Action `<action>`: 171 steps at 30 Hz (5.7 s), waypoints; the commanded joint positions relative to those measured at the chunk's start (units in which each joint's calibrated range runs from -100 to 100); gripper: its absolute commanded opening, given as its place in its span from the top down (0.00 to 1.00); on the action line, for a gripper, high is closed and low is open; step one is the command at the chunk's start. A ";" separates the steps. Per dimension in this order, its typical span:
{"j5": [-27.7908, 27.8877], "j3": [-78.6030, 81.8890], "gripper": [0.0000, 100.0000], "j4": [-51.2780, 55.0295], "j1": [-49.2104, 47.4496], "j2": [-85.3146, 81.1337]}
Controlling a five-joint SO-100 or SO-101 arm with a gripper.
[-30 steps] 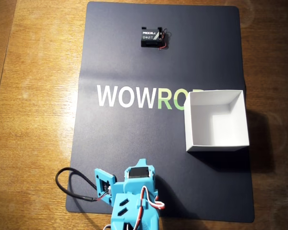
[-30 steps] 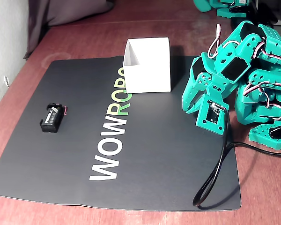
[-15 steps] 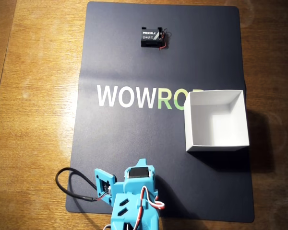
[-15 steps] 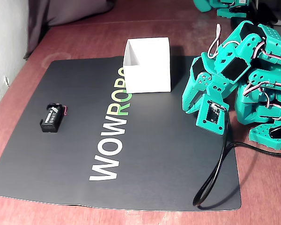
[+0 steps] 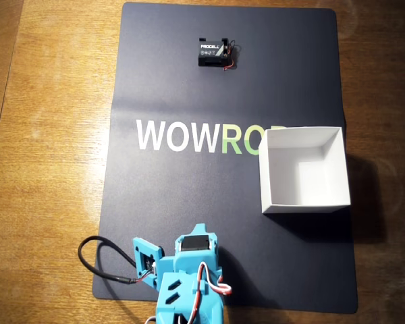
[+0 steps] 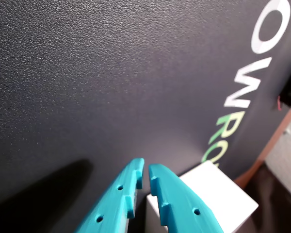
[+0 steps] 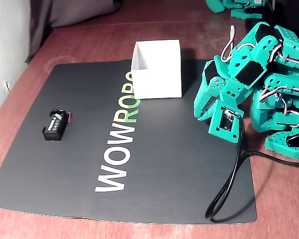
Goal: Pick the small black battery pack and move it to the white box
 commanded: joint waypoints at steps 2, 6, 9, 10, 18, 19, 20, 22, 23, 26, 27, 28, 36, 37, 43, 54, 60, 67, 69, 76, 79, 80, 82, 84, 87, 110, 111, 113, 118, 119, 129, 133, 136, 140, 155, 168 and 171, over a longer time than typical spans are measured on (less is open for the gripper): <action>0.18 -0.16 0.99 0.31 0.25 0.14; 0.18 -0.16 0.99 0.31 0.25 0.14; 0.18 -0.16 0.99 0.31 0.25 0.14; 0.18 -0.16 0.99 0.31 0.25 0.14; 0.18 -0.16 0.99 0.31 0.25 0.14; 0.18 -0.16 0.99 0.31 0.25 0.14; 0.18 -0.16 0.99 0.31 0.25 0.14; 0.18 -0.34 0.99 0.04 0.25 1.01; 0.18 -0.34 0.99 -0.04 0.25 1.10; 0.18 -0.89 0.99 -0.04 0.25 1.27; 0.18 -1.25 0.99 -0.22 0.25 1.63; 0.18 -1.34 0.99 -0.39 0.25 2.41; 0.18 -5.24 0.99 -7.76 0.37 13.20; 0.18 -6.60 0.99 -8.63 0.37 14.69; 0.13 -17.49 0.99 -11.17 0.37 27.32; 0.18 -46.51 0.99 -10.65 0.37 53.44; 0.24 -61.48 0.99 -11.09 0.60 66.86; 0.24 -76.80 0.98 -11.26 4.71 80.36; 0.18 -80.43 0.92 -11.26 5.88 83.69; 0.24 -89.50 0.83 -15.82 6.23 93.60; 0.24 -91.86 0.83 -20.29 6.82 96.67; 0.24 -92.77 0.83 -20.55 6.82 97.72; 0.35 -94.40 0.83 -20.55 6.59 99.92; 1.60 -96.58 0.83 -20.55 6.70 102.46; 2.96 -101.39 0.83 -20.47 7.06 106.84; -0.74 -142.93 0.83 -9.69 7.41 135.25; -0.74 -144.02 0.83 -9.69 7.41 136.22; -0.74 -145.65 0.83 -9.69 7.41 138.14; -0.79 -146.19 0.83 -10.21 7.17 142.00; -0.79 -146.19 0.83 -10.21 7.17 142.70; -0.36 -146.19 0.83 -15.82 7.41 147.88; -0.36 -146.01 0.83 -18.98 7.29 148.93; -0.36 -145.56 0.83 -19.06 6.82 149.54; -0.30 -145.38 0.83 -19.15 5.76 150.16; 1.22 -145.20 0.82 -14.59 0.72 149.19; 1.60 -145.29 0.72 -12.05 -2.45 149.10; 3.83 -145.83 0.72 -10.82 -0.69 147.70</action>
